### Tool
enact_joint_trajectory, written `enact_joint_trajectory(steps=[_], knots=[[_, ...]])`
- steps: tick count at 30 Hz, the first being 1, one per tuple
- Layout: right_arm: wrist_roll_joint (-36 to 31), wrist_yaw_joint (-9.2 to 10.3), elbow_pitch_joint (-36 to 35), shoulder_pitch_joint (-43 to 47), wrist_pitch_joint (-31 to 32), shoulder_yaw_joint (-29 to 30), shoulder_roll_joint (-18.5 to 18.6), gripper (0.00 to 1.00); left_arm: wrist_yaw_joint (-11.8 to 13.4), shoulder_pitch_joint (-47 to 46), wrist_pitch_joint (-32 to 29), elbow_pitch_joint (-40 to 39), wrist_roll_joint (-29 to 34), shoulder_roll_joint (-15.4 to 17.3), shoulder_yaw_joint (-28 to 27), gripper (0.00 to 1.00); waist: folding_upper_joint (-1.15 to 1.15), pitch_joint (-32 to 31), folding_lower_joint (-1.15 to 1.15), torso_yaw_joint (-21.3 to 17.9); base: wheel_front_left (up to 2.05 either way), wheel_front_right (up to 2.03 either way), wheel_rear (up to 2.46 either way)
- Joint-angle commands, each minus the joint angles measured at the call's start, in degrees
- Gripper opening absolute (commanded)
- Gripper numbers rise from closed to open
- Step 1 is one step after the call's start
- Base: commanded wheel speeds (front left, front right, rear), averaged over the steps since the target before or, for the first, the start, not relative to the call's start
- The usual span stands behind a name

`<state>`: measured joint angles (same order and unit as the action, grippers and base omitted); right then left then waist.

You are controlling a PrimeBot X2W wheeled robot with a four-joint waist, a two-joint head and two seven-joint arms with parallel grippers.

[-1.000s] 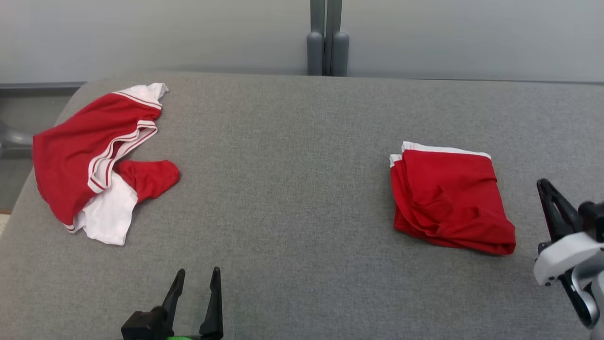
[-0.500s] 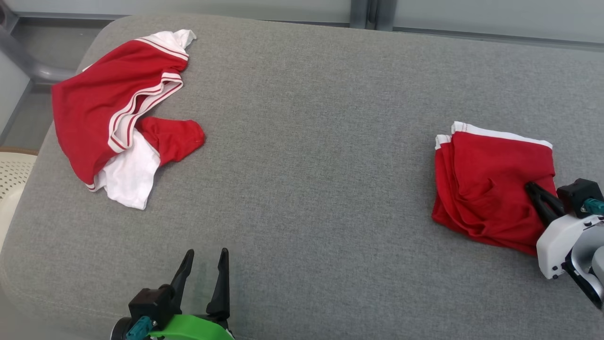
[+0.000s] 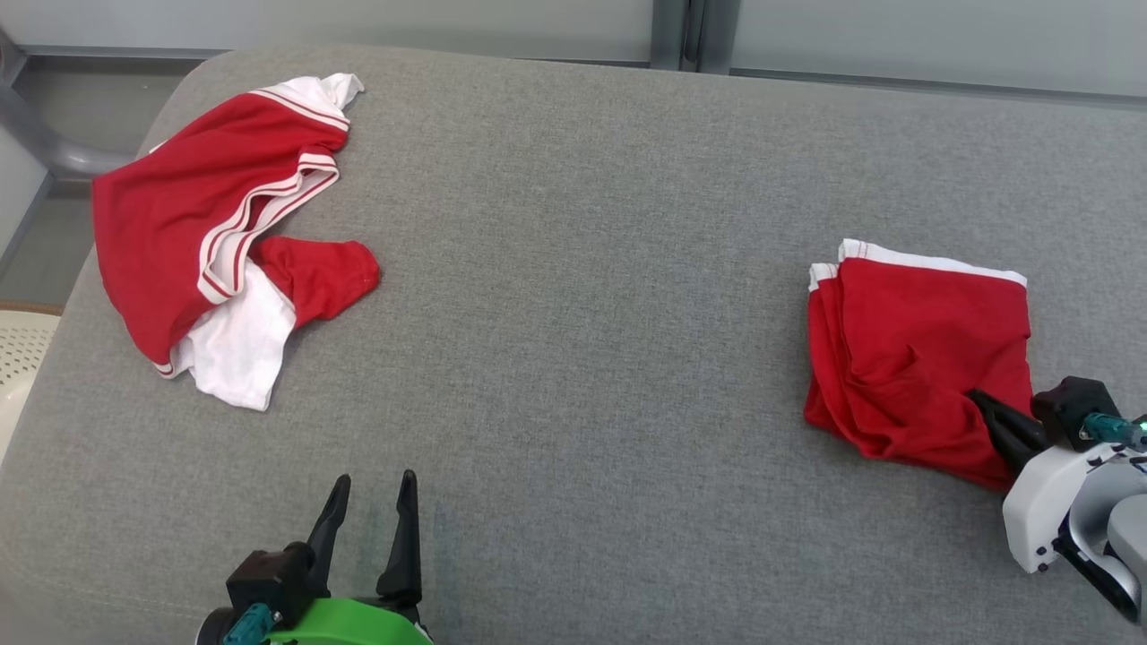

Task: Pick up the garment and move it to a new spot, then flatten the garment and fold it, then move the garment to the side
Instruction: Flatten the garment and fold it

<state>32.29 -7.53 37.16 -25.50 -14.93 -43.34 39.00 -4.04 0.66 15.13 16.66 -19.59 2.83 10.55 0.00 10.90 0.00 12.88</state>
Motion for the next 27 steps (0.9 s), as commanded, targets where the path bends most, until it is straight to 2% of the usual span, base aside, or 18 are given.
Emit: enact_joint_trajectory(steps=[1,13,27], knots=[[0.92,0.08,-0.42,0.05,-0.19,-1.03,0.37,0.0,0.16,0.61,0.01,-0.31,0.52,0.12,-0.4,1.0,0.0,-0.26,0.0,-0.34,0.0,0.0,0.0],[4.54,0.08,-4.62,-1.34,-0.27,-6.71,0.95,0.0,-0.18,1.19,0.01,-0.36,0.76,0.12,-0.06,1.0,0.0,-1.85,0.0,0.02,0.0,0.0,0.0],[8.79,0.08,-5.77,0.37,-0.29,-12.62,1.16,0.0,0.64,2.91,0.01,-0.64,0.25,0.12,0.06,1.0,0.0,-4.54,0.0,1.74,0.0,0.0,0.0]])
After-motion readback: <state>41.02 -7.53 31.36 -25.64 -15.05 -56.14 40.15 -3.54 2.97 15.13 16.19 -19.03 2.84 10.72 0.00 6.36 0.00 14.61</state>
